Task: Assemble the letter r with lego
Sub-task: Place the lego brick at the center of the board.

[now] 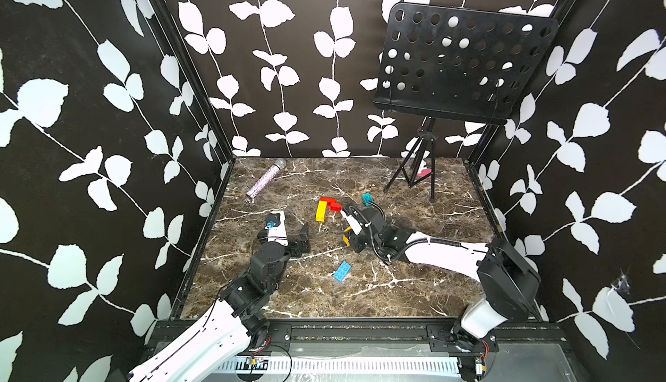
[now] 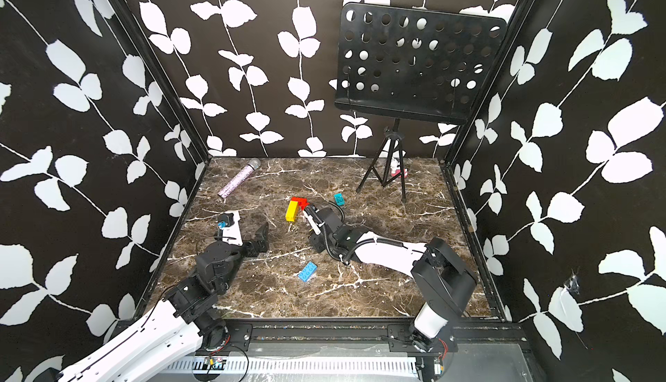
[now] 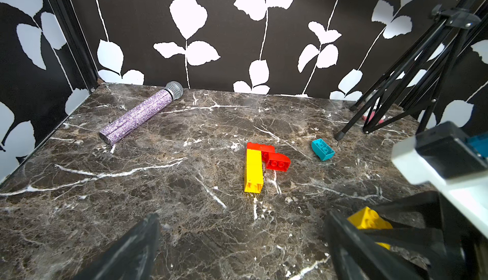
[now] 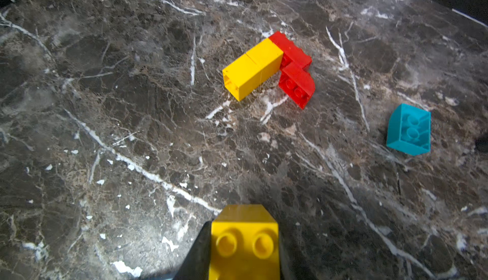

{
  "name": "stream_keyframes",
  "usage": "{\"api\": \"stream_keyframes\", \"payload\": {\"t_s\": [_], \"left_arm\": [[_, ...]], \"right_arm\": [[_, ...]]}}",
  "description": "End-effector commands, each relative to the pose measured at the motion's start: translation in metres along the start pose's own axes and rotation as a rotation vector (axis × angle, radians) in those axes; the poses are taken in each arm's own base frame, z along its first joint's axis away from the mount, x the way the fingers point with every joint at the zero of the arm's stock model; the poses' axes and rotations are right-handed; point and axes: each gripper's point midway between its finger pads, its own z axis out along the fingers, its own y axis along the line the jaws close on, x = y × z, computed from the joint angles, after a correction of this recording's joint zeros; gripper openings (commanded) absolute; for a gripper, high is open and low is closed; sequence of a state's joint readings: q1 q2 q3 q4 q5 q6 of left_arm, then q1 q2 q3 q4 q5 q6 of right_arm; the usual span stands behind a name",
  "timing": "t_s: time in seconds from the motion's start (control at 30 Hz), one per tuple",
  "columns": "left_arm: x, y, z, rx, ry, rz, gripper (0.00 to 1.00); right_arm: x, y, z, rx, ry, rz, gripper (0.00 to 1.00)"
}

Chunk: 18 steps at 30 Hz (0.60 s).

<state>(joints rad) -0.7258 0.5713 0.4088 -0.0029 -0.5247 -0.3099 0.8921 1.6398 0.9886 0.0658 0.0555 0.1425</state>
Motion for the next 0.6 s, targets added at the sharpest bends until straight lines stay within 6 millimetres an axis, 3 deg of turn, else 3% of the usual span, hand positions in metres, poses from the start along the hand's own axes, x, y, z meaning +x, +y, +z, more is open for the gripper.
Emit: {"api": "stream_keyframes", "payload": {"t_s": [0.0,0.13,0.33,0.57], "left_arm": [[-0.010,0.000,0.000,-0.010,-0.015,0.006,0.99],[-0.009,-0.002,0.001,-0.004,-0.004,0.010,0.99],[-0.009,0.000,0.001,-0.012,-0.005,0.016,0.99],[-0.003,0.000,0.003,-0.015,0.007,0.018,0.99]], "right_arm": [[-0.017,0.005,0.021,-0.010,-0.053,-0.037,0.00],[0.006,0.005,0.045,-0.006,0.029,-0.035,0.00],[0.028,0.007,0.056,-0.008,0.102,-0.021,0.00],[0.019,0.005,0.049,0.002,0.090,-0.032,0.25]]}}
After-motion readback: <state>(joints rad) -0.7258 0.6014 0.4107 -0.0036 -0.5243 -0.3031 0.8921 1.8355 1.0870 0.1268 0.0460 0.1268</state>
